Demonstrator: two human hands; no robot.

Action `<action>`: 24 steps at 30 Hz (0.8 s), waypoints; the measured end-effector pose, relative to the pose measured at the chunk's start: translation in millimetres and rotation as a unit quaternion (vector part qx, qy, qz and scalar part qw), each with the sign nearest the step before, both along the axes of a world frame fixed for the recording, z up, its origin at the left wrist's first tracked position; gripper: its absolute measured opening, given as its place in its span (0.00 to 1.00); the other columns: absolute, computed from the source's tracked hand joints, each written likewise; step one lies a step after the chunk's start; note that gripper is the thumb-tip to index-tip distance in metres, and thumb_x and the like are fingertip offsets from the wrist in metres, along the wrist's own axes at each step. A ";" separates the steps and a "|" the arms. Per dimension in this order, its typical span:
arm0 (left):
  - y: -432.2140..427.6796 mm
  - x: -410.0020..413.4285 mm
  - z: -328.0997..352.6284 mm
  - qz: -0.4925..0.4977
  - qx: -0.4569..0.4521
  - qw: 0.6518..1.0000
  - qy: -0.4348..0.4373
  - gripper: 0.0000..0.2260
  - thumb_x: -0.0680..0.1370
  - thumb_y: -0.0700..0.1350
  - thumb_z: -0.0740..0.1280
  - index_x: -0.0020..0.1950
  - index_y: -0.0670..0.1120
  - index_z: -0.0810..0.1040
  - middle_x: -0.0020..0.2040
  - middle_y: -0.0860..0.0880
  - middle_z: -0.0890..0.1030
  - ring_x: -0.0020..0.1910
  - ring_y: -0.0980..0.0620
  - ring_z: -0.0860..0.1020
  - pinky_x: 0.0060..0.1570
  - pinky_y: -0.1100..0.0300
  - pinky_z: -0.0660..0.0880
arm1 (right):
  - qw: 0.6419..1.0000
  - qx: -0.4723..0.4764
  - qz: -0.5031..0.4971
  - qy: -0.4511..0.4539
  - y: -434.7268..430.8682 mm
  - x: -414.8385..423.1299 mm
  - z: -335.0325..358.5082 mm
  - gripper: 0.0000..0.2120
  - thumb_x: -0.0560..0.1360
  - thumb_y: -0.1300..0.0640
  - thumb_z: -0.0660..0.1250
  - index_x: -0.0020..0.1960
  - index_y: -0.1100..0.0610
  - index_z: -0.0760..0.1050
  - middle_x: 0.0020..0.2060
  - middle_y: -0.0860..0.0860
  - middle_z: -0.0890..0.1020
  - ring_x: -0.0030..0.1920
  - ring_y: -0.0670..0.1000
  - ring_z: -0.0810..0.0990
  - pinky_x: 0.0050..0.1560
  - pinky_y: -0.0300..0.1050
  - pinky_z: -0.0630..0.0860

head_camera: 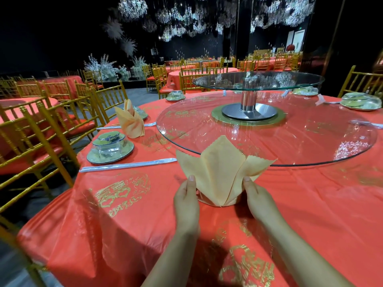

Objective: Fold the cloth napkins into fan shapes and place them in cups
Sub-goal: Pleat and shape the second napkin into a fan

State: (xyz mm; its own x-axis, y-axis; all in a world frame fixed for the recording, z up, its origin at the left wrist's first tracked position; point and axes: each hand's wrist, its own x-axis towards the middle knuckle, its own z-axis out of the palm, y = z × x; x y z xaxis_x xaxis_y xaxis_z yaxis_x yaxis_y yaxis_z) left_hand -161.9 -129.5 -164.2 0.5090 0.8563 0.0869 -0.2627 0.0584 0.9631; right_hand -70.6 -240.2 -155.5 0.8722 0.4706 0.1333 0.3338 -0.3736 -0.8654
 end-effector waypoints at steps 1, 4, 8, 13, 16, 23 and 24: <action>0.1 -0.7 -0.7 0.001 0.000 1.000 0.001 0.13 0.81 0.47 0.58 0.43 0.48 0.79 0.41 0.53 0.82 0.43 0.55 0.77 0.46 0.62 0.73 | 1.000 0.002 0.001 -0.002 -0.3 -0.1 0.0 0.24 0.82 0.51 0.46 0.56 0.66 0.76 0.53 0.62 0.78 0.54 0.58 0.74 0.46 0.42 0.62; 0.7 -3.0 -0.9 0.004 0.004 1.000 0.014 0.13 0.81 0.47 0.58 0.41 0.49 0.79 0.40 0.54 0.81 0.41 0.55 0.76 0.43 0.63 0.73 | 1.000 0.005 0.003 0.000 -0.8 -2.0 -0.6 0.24 0.81 0.49 0.47 0.49 0.63 0.77 0.43 0.56 0.76 0.47 0.54 0.72 0.46 0.45 0.63; 3.0 -4.6 -3.0 -0.005 0.033 0.998 0.044 0.14 0.81 0.49 0.57 0.39 0.51 0.77 0.40 0.52 0.80 0.41 0.53 0.76 0.45 0.57 0.72 | 1.000 0.012 -0.004 0.011 0.3 -3.6 -1.3 0.23 0.81 0.48 0.48 0.31 0.55 0.68 0.30 0.51 0.74 0.40 0.56 0.73 0.38 0.47 0.65; 4.7 -9.0 -3.7 -0.053 0.053 0.993 0.088 0.15 0.81 0.53 0.57 0.40 0.52 0.78 0.42 0.54 0.82 0.47 0.51 0.79 0.55 0.54 0.73 | 1.000 -0.002 -0.014 0.026 1.9 -0.5 -4.7 0.23 0.81 0.47 0.48 0.41 0.58 0.75 0.43 0.59 0.81 0.47 0.60 0.78 0.50 0.50 0.73; 14.3 -12.9 -8.5 -0.142 0.085 0.979 0.116 0.19 0.71 0.60 0.64 0.50 0.47 0.80 0.50 0.49 0.84 0.56 0.46 0.79 0.62 0.46 0.72 | 1.000 0.003 -0.001 0.026 1.6 1.9 -2.8 0.22 0.81 0.48 0.49 0.45 0.60 0.76 0.44 0.57 0.80 0.49 0.58 0.77 0.50 0.49 0.71; 29.5 -7.6 -15.0 -0.134 0.142 0.967 0.165 0.24 0.56 0.57 0.71 0.47 0.46 0.80 0.50 0.41 0.81 0.52 0.42 0.79 0.58 0.44 0.73 | 0.997 0.023 0.060 0.041 -4.6 9.3 -7.9 0.16 0.79 0.58 0.59 0.33 0.47 0.68 0.21 0.41 0.75 0.30 0.44 0.70 0.32 0.37 0.63; 30.2 -5.1 -15.4 -0.121 0.139 0.969 0.165 0.24 0.55 0.57 0.71 0.45 0.44 0.80 0.50 0.39 0.81 0.50 0.41 0.79 0.56 0.43 0.74 | 0.997 0.026 0.061 0.033 -4.2 8.6 -6.4 0.15 0.78 0.58 0.59 0.34 0.47 0.69 0.21 0.42 0.75 0.30 0.44 0.71 0.31 0.35 0.65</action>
State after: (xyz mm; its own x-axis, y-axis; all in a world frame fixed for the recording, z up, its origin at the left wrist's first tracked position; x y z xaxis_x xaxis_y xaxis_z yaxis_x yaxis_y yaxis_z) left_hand -167.0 -99.3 -179.6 0.7310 0.6757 0.0952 0.0508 -0.1930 0.9799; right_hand -62.0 -244.5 -162.0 0.8162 0.5682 0.1045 0.3159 -0.2874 -0.9042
